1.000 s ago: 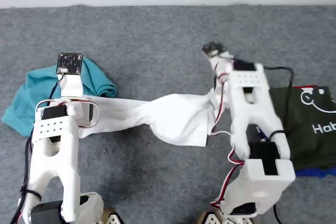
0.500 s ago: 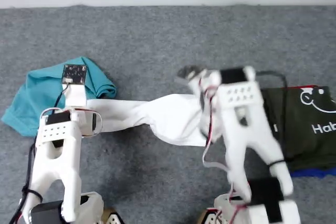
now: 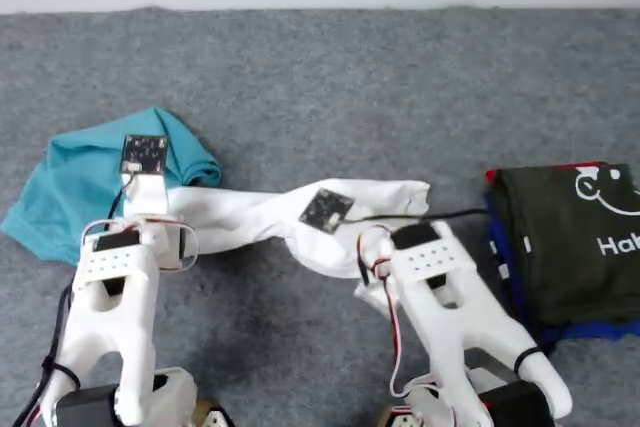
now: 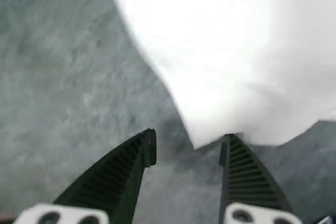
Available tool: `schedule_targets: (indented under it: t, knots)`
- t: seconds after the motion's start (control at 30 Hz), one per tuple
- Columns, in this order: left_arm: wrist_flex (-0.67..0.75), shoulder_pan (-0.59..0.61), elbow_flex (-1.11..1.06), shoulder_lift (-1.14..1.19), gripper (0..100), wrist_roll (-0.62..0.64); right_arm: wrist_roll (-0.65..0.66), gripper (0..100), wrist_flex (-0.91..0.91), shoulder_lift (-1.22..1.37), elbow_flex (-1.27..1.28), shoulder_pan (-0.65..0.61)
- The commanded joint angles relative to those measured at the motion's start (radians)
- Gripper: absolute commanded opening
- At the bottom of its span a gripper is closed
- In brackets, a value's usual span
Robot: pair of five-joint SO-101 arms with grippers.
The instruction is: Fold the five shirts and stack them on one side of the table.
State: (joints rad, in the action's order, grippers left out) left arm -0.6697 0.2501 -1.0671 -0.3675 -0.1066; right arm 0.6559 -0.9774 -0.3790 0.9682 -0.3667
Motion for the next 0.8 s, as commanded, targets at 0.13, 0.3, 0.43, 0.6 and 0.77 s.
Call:
schedule_targets:
  t: [0.13, 0.3, 0.43, 0.6, 0.77]
  knots:
    - [0.014, 0.0, 0.001, -0.018, 2, 0.006, 0.008, 19.9, 0.205, -0.027, 0.046, -0.012]
    - [0.014, 0.0, 0.001, -0.018, 2, 0.006, 0.015, 6.5, 0.259, 0.053, 0.055, -0.008]
    - [0.012, 0.0, 0.001, -0.018, 2, 0.006, 0.015, 8.2, 0.334, 0.162, 0.043, -0.005]
    - [0.012, 0.0, 0.001, -0.018, 2, 0.006, 0.017, 0.5, 0.252, 0.17, -0.074, -0.004]
    - [0.012, 0.0, 0.001, -0.018, 2, 0.006, 0.012, 0.9, 0.001, 0.07, -0.282, -0.007]
